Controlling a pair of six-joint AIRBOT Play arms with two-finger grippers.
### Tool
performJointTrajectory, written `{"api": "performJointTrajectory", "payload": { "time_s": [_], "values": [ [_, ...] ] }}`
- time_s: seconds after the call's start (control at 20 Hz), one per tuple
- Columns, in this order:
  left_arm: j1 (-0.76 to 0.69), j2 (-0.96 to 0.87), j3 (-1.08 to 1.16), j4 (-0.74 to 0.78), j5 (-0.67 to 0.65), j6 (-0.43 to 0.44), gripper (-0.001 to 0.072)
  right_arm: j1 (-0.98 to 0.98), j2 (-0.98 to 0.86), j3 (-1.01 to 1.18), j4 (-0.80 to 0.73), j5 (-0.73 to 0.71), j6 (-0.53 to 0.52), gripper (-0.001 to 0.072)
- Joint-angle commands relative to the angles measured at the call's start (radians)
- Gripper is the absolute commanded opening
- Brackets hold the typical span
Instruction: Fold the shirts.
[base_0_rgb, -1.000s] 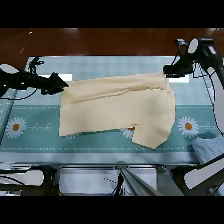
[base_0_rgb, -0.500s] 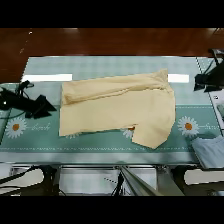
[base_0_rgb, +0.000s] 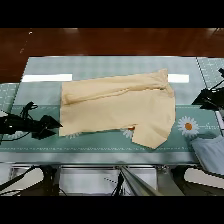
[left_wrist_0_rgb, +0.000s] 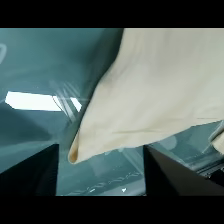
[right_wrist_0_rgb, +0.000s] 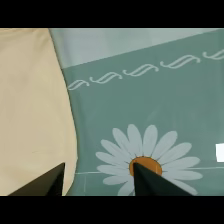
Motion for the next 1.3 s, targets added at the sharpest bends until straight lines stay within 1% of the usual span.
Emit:
{"api": "performJointTrajectory", "payload": {
  "time_s": [0.0,0.15,0.2,0.25,0.3,0.35,0.4,0.5,0.65,0.95,1.15,1.25],
  "values": [
    [-0.045,-0.026,-0.04,-0.1,0.074,0.032,0.0493,-0.008,0.01,-0.021,0.062,-0.02,-0.018,0.0519],
    [-0.148,-0.105,-0.044,-0.159,0.146,0.032,0.0487,-0.008,0.01,-0.021,0.083,-0.011,-0.02,0.0519],
    [-0.175,-0.133,-0.044,-0.186,0.158,0.032,0.0332,-0.008,0.01,-0.021,0.085,0.001,-0.022,0.0519],
    [-0.189,-0.154,-0.043,-0.196,0.159,0.032,0.0085,-0.008,0.01,-0.023,0.066,0.027,-0.032,0.0519],
    [-0.195,-0.166,-0.042,-0.195,0.156,0.033,0.0024,-0.009,0.013,-0.032,0.021,0.045,-0.039,0.052],
    [-0.194,-0.167,-0.042,-0.194,0.154,0.038,0.0024,-0.018,0.023,-0.06,-0.026,0.042,-0.032,0.0519],
    [-0.189,-0.164,-0.042,-0.195,0.152,0.049,0.0024,-0.03,0.039,-0.101,-0.035,0.031,-0.029,0.0519],
    [-0.185,-0.161,-0.042,-0.195,0.153,0.06,0.0024,-0.05,0.09,-0.224,0.004,-0.001,-0.039,0.0519],
    [-0.185,-0.16,-0.042,-0.195,0.153,0.074,0.0024,-0.05,0.164,-0.389,0.101,-0.051,-0.075,0.0519],
    [-0.185,-0.16,-0.042,-0.195,0.152,0.078,0.0024,-0.045,0.274,-0.624,0.204,-0.173,-0.074,0.0519],
    [-0.185,-0.16,-0.042,-0.195,0.152,0.078,0.0024,0.049,0.28,-0.716,0.252,-0.274,-0.074,0.0519],
    [-0.185,-0.16,-0.042,-0.195,0.152,0.078,0.0024,0.125,0.28,-0.727,0.276,-0.38,-0.059,0.0509]
  ]
}}
